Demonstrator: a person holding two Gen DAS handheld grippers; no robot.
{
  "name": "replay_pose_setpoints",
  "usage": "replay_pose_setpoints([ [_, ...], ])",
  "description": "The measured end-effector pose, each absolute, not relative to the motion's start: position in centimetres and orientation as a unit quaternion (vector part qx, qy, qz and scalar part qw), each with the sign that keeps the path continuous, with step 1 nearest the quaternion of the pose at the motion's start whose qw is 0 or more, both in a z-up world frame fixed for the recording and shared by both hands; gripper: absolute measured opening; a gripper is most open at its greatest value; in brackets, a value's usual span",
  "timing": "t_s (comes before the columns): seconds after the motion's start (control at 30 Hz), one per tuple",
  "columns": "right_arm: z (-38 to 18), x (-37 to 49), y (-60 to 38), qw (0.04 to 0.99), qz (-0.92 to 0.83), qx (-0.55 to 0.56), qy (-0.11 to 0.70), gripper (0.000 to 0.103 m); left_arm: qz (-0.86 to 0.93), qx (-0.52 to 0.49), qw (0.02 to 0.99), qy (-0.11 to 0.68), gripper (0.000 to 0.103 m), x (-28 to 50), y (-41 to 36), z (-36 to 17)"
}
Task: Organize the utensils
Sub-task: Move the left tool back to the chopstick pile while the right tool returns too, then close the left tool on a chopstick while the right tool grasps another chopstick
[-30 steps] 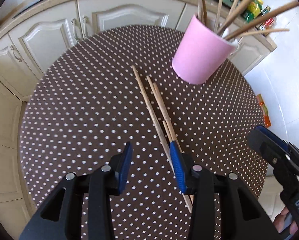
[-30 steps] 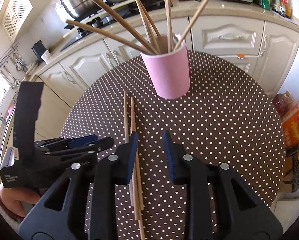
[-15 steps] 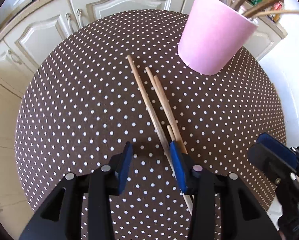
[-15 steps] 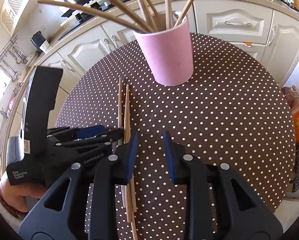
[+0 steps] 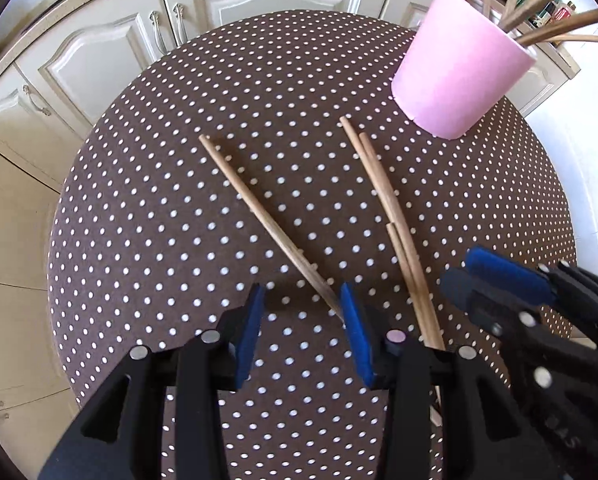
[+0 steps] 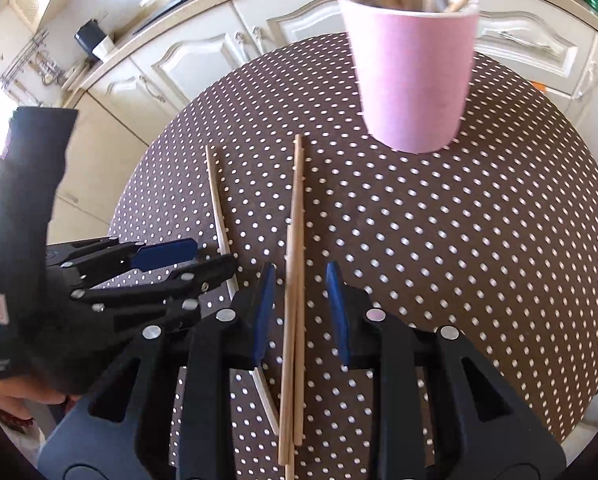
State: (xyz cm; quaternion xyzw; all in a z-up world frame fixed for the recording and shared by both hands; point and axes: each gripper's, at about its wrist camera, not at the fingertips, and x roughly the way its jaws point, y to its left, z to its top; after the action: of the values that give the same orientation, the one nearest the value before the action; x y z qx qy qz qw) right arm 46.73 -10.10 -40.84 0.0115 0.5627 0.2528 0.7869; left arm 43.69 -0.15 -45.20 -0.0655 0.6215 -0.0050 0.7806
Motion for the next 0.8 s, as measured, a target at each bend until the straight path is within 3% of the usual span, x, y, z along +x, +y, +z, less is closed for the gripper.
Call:
replay_pose_setpoints([
  [0.2,-42.2,48.5,-8.5,0.768,0.253,-0.013,0.589,0.026,-0.005,-0.091,0.775,0.625,0.035,43.2,2.2,-45.7],
  [0.33,-43.2,49.1,-7.8,0.747,0.255,-0.025,0.613,0.011,0.004,-0.095,0.77,0.631,0.035,44.9,2.6,-46.1],
  [0.4,-43.2,49.4,-7.5,0.744,0.257,-0.023,0.616,0.008,0.006,-0.088,0.768,0.634,0.034,46.3,2.5,-46.3],
  [0.47,-43.2,49.5,-7.9,0.739,0.255,-0.016,0.624,0.006,0.005,-0.077,0.768,0.636,0.014,47.0,2.1,-46.2],
  [0.8,-43.1,50.4,-11.1,0.729,0.239,0.013,0.641,0.006,-0.01,-0.068,0.768,0.636,0.006,50.1,0.9,-46.8],
])
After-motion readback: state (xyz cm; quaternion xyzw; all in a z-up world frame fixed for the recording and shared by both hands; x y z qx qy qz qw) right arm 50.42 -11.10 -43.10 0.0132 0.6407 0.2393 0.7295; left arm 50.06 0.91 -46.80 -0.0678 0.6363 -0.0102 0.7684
